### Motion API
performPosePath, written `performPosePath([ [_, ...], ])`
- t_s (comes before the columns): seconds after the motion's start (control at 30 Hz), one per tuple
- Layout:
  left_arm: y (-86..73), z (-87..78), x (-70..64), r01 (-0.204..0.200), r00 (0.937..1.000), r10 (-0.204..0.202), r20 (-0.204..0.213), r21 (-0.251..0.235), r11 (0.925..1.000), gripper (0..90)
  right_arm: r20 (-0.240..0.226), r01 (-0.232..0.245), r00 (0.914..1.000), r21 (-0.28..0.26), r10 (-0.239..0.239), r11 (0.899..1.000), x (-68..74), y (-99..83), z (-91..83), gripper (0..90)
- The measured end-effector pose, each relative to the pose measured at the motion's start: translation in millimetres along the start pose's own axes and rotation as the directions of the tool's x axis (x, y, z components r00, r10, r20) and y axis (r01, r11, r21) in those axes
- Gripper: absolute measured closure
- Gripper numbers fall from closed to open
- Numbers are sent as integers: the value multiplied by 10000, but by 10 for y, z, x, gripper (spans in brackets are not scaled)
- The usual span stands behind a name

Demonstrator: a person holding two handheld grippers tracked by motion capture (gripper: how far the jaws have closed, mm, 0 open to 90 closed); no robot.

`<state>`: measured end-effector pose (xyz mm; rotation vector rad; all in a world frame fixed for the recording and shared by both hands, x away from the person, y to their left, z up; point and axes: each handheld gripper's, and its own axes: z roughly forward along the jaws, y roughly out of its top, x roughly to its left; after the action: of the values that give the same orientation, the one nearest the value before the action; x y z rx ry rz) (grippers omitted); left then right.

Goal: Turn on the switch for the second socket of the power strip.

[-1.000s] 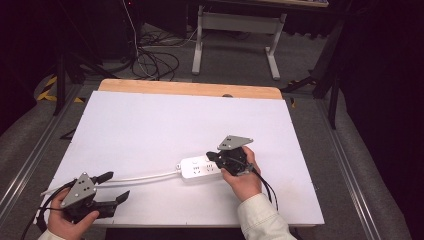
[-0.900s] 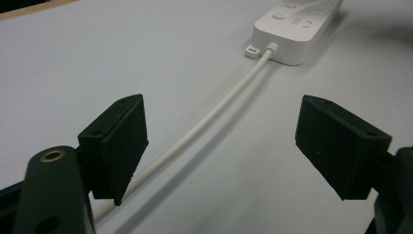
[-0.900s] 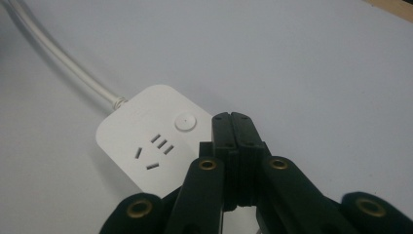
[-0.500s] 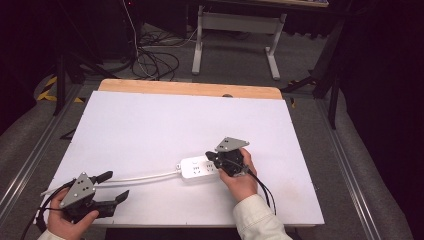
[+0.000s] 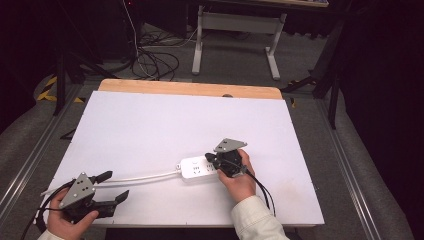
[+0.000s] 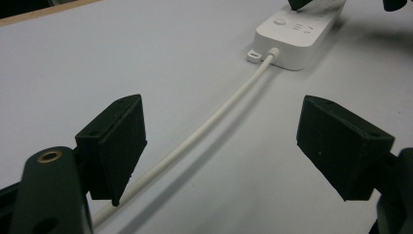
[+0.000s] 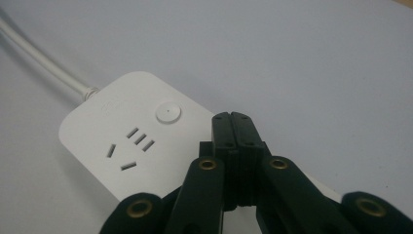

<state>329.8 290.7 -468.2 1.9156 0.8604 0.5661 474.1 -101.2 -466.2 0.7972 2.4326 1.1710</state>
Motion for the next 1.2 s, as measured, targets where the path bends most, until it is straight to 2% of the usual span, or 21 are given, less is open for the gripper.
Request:
performPosePath([
  [0.57,-1,4,-7,23,10000,-23,14,18,10000,188,253,194,9995,25,-195,9998,41,-11,10,900],
  [0.7,-1,4,-10,6,10000,-6,9,15,10000,188,149,91,9998,39,-92,10000,26,-15,14,900],
  [0.9,-2,11,-20,55,10000,-55,36,36,10000,188,499,463,9977,119,-468,9989,83,-15,20,900],
  [1.2,0,12,-22,-17,10000,17,35,62,10000,187,604,376,9974,163,-385,9992,98,-14,27,900],
])
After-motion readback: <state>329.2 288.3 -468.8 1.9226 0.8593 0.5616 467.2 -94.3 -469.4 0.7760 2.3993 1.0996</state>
